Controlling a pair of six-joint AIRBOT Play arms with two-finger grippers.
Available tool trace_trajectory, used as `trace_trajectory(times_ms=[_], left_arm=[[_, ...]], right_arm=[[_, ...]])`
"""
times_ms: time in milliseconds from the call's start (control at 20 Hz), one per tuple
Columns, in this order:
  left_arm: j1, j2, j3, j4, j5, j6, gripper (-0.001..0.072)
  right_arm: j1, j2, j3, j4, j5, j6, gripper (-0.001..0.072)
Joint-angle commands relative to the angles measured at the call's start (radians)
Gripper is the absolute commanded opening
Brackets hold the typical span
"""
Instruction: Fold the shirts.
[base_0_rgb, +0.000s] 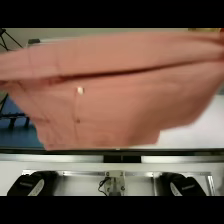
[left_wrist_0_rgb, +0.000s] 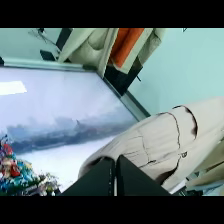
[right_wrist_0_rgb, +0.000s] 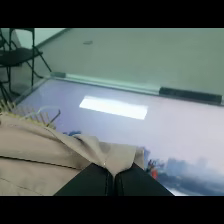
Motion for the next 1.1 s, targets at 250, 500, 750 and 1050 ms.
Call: trace_trajectory(times_ms=[250, 500, 750, 1050], left_arm=[[0.001, -0.019, -0.439, 0.06, -0.253, -0.077, 0.0034], [0.002, -0.32, -0.651, 0.058, 0.0, 0.098, 0.0034], [0.034, -0.843, -0.326, -0.012, 0.091, 0.303, 0.0035], [0.04, -1.168, 0.069, -0.012, 0.094, 0.38, 0.0032]], right_arm=[[-0.001, -0.17, -0.094, -0.114, 0.479, 0.086, 0.0045], [-0.001, -0.499, -0.369, -0.109, 0.094, -0.021, 0.0045], [-0.001, -0.956, -0.19, -0.052, -0.214, -0.087, 0.0045], [-0.001, -1.074, -0.037, -0.046, -0.303, -0.109, 0.0046]])
